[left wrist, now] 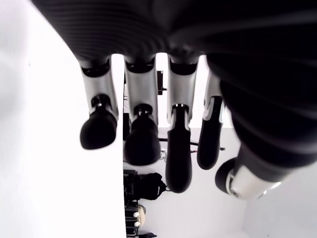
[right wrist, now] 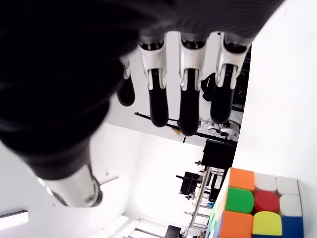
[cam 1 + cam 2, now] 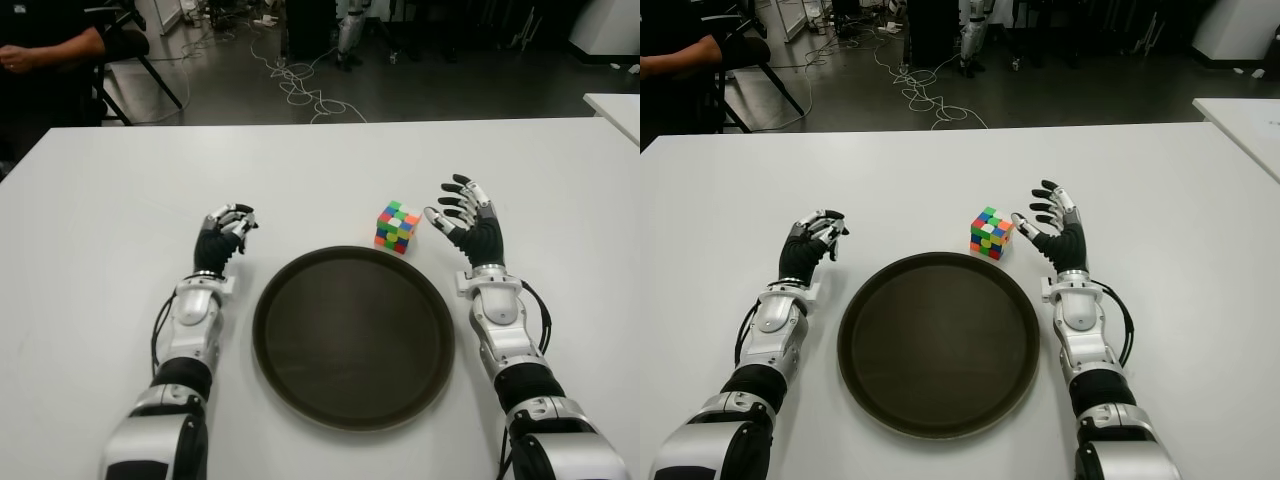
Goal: Pick up the Rubik's Cube and put it in the plate
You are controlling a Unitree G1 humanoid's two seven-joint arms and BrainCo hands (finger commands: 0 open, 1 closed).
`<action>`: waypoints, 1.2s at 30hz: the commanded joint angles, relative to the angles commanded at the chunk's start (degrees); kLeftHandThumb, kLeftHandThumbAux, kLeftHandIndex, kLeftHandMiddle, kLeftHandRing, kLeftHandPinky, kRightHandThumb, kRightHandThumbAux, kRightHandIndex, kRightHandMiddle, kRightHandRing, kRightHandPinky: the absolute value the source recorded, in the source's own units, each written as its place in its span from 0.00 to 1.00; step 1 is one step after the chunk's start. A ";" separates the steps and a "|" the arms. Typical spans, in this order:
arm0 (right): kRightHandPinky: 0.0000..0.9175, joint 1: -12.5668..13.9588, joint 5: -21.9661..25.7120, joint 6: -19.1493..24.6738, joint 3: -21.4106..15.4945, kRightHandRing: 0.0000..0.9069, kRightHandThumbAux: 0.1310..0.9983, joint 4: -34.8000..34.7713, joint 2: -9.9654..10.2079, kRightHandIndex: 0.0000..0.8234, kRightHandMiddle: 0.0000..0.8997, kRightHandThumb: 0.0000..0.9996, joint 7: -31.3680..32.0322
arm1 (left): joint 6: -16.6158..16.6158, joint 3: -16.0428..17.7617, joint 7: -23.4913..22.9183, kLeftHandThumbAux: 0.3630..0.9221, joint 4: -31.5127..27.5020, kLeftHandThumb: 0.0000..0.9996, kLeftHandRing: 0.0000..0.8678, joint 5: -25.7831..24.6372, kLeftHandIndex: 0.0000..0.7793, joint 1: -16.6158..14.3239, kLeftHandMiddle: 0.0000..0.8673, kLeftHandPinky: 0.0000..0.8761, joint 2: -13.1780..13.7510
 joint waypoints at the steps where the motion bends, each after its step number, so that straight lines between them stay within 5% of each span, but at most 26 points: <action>1: 0.33 0.02 -0.04 0.08 0.01 0.31 0.70 -0.05 -0.03 0.24 0.30 0.27 -0.01 | 0.03 -0.02 0.02 0.53 -0.04 0.85 0.89 -0.01 0.54 0.01 0.66 0.88 0.00; 36: 0.33 0.23 -0.09 -0.40 0.07 0.32 0.69 0.14 -0.02 0.24 0.30 0.29 0.03 | -0.10 -0.15 0.16 0.53 -0.67 0.85 0.88 -0.12 0.54 0.50 0.66 0.87 -0.03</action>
